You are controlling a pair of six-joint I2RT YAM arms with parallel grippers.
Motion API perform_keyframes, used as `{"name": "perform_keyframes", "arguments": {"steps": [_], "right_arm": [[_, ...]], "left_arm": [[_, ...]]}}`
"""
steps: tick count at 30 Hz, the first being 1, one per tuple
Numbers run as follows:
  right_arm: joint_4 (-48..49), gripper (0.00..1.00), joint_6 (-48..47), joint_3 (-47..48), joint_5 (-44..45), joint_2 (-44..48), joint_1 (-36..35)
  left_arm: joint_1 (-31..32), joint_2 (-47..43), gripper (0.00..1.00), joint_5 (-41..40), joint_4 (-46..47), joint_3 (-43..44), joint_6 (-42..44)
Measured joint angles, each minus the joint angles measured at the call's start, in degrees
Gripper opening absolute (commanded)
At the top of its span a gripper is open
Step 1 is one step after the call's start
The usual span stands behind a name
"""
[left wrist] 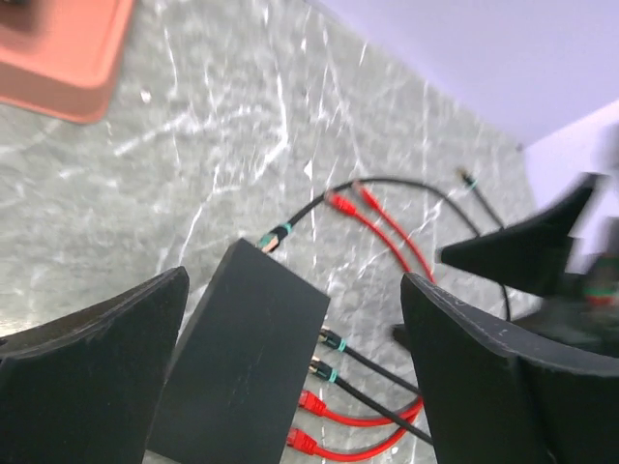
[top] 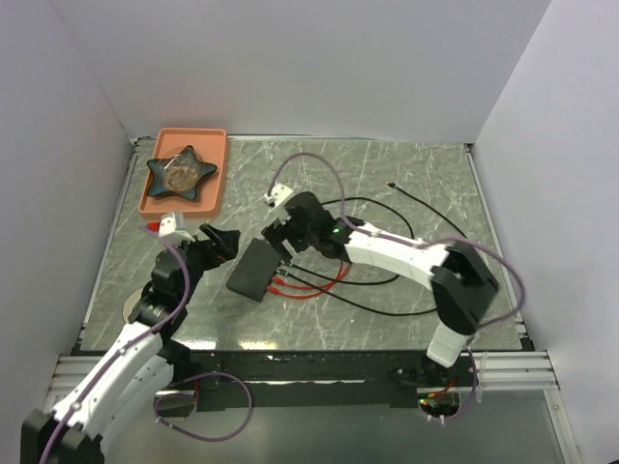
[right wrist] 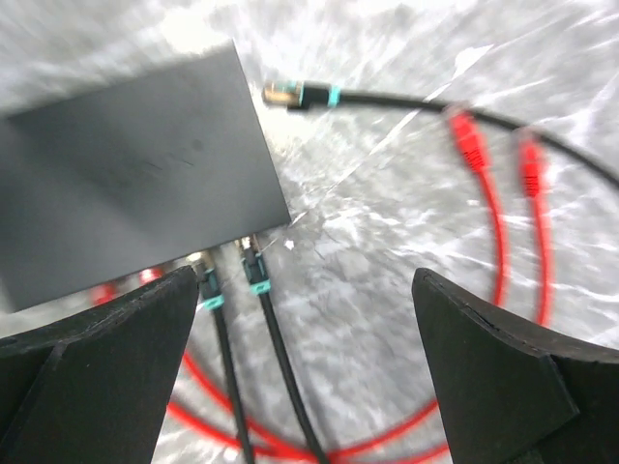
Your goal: Insert the plug into the switch port
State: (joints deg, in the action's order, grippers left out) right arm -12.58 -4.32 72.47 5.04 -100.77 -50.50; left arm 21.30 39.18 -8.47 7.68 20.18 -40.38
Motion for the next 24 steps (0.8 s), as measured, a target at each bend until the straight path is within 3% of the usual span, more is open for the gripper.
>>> {"name": "perform_keyframes", "arguments": {"steps": [10,24], "right_arm": [[3.48,0.99,4.92,-9.6,-0.39,21.68,-0.15],[4.46,0.99,7.54,-23.52,2.62,44.96,-0.26]], "left_arm": [[0.0,-17.16,0.96,-2.34,-6.47,-0.33,0.48],[0.0,-19.65,0.96,-4.07,-14.01,1.95,0.37]]}}
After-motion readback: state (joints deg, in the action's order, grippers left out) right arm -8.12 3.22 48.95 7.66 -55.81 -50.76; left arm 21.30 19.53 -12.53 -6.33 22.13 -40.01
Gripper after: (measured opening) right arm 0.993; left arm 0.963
